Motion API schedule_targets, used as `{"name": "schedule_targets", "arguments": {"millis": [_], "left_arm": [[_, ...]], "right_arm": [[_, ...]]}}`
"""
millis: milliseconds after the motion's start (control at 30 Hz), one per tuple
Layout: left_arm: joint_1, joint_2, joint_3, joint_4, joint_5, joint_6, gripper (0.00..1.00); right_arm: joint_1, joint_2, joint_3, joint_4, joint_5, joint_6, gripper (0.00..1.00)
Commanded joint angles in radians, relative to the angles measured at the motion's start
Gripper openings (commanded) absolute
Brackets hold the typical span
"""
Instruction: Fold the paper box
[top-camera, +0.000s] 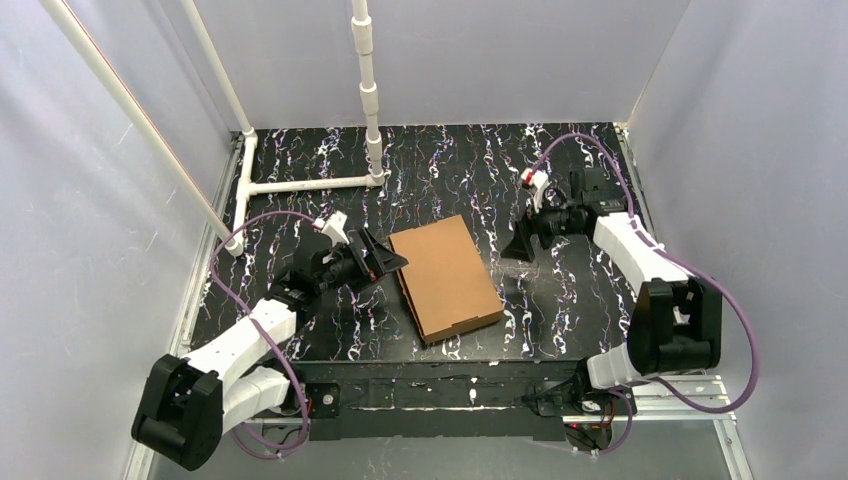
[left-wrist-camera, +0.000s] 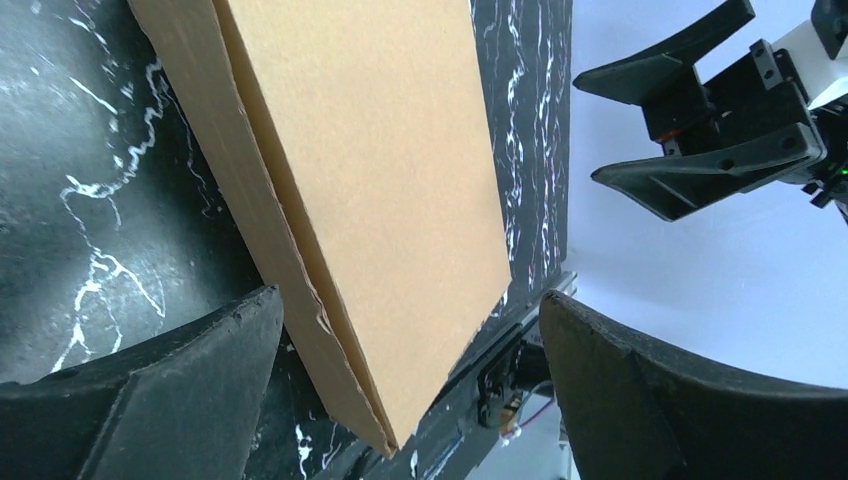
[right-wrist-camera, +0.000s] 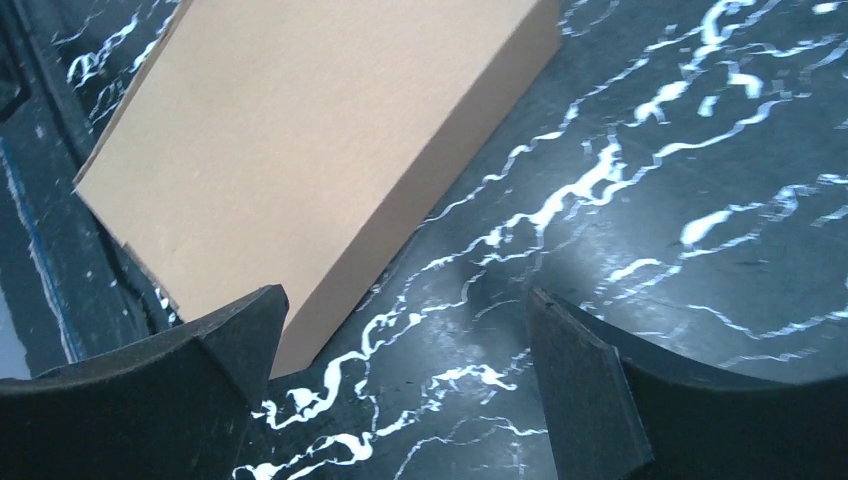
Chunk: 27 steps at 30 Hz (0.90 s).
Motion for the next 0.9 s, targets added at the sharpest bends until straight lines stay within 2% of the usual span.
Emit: {"name": "schedule_targets", "arguments": {"millis": [0,133,267,367,400,533,700,867], "left_arm": [[-0.045,-0.045,-0.027,0.038,0.051,0.033,0.98],[-0.116,-0.066,-0.059,0.038,-0.006,0.056,0.98],[-0.160,-0.088,-0.080,0.040,-0.060,0.060,0.98],[-0.163,-0.103,-0.073,0.040,-0.068,0.055,0.98],[-0.163,-0.108,-0.068,0.040,-0.065,0.050,0.98],[-0.163,-0.119,-0.040,0.040,-0.021,0.064,0.98],[-0.163,-0.143,-0.023,0.039,0.026,0.085,0.98],[-0.163,-0.125,-0.015,0.038,0.062,0.111,0.98]], "right_arm": [[0.007,-0.070,-0.127,0.124,-0.111,-0.028,0.98],[-0.002,-0.110,-0.211,0.228,-0.162,-0.011,0.98],[-0.056,-0.128,-0.219,0.196,-0.189,-0.066,0.98],[-0.132,-0.129,-0.167,0.034,-0.208,-0.197,0.98],[-0.152,-0.124,-0.141,-0.091,-0.205,-0.274,0.99],[-0.198,-0.107,-0.056,-0.353,-0.064,-0.481,0.98],[-0.298,-0.162,-0.072,-0.400,0.066,-0.491,0.98],[-0.509,-0.132,-0.080,-0.562,-0.084,-0.626,0.98]]}}
